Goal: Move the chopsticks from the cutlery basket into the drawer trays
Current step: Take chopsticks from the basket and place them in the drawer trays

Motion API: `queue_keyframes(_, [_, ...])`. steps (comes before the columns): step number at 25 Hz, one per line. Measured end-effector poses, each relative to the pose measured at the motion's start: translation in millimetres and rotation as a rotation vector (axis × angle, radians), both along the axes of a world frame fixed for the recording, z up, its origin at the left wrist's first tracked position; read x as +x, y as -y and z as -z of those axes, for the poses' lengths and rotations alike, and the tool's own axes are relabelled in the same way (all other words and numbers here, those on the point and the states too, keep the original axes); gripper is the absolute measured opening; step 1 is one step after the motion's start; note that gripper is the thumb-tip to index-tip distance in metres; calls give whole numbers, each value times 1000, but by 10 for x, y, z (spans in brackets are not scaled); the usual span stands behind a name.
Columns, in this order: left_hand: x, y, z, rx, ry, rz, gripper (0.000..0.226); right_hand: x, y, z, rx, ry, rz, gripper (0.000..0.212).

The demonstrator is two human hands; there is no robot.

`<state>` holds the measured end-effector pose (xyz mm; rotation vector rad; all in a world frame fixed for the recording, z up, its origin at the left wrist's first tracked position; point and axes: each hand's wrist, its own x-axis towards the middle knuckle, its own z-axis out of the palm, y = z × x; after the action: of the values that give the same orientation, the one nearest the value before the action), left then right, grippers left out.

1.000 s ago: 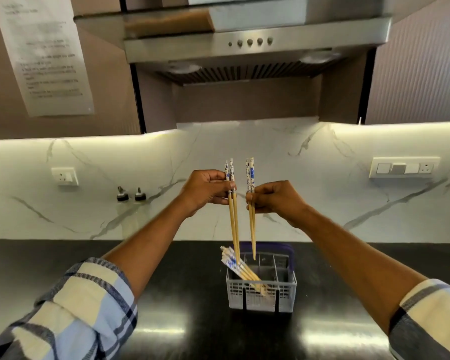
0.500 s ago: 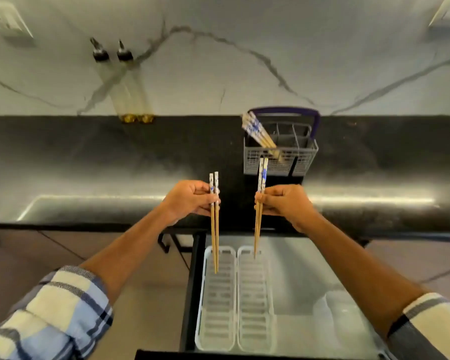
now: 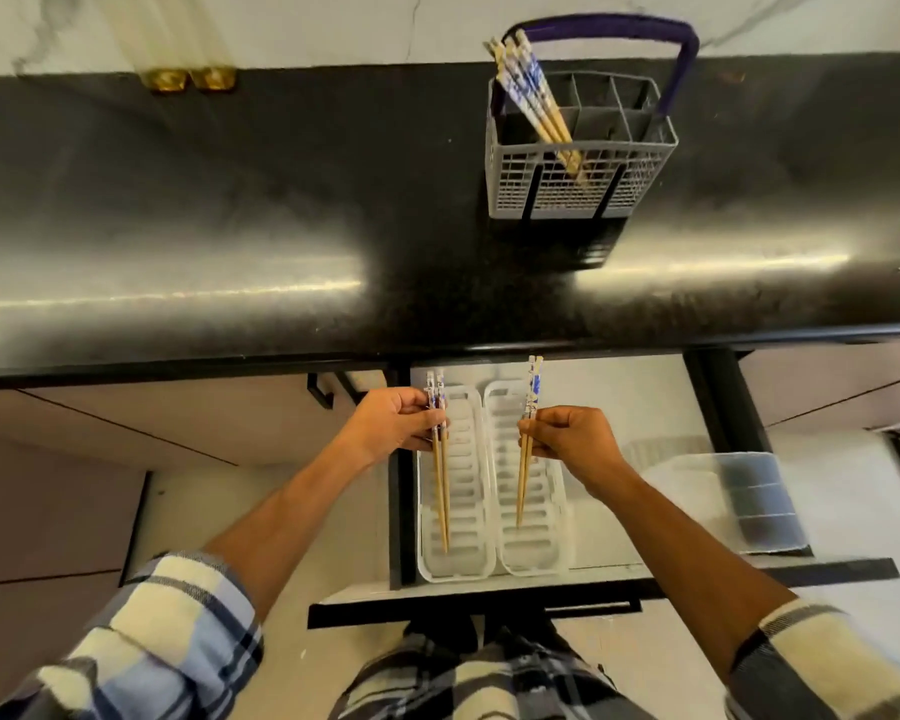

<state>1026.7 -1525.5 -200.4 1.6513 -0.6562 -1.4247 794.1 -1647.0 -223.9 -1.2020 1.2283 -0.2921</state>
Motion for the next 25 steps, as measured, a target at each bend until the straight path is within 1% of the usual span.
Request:
queue_keyframes(3, [-56, 2, 134, 35, 27, -5, 14, -33, -29, 122, 18, -33, 14, 13])
queue_keyframes(6, [-100, 17, 264, 82, 79, 1, 16, -14, -62, 209, 14, -65, -17, 12])
queue_keyframes(10, [-182, 69, 386, 160, 145, 16, 15, 47, -109, 347, 11, -178, -77, 11])
queue_keyframes(13, [-238, 104, 441, 215, 184, 36, 16, 89, -121, 413, 4, -212, -72, 8])
queue_keyframes(18, [-268, 125, 550, 272, 173, -4, 4, 138, -132, 438, 7, -247, -92, 7])
queue_keyframes(22, [-303, 139, 642, 309, 242, -22, 7, 147, -204, 556, -24, -329, -151, 10])
queue_keyframes(25, [-338, 177, 710, 345, 339, 11, 10, 164, -208, 597, -32, -360, -132, 10])
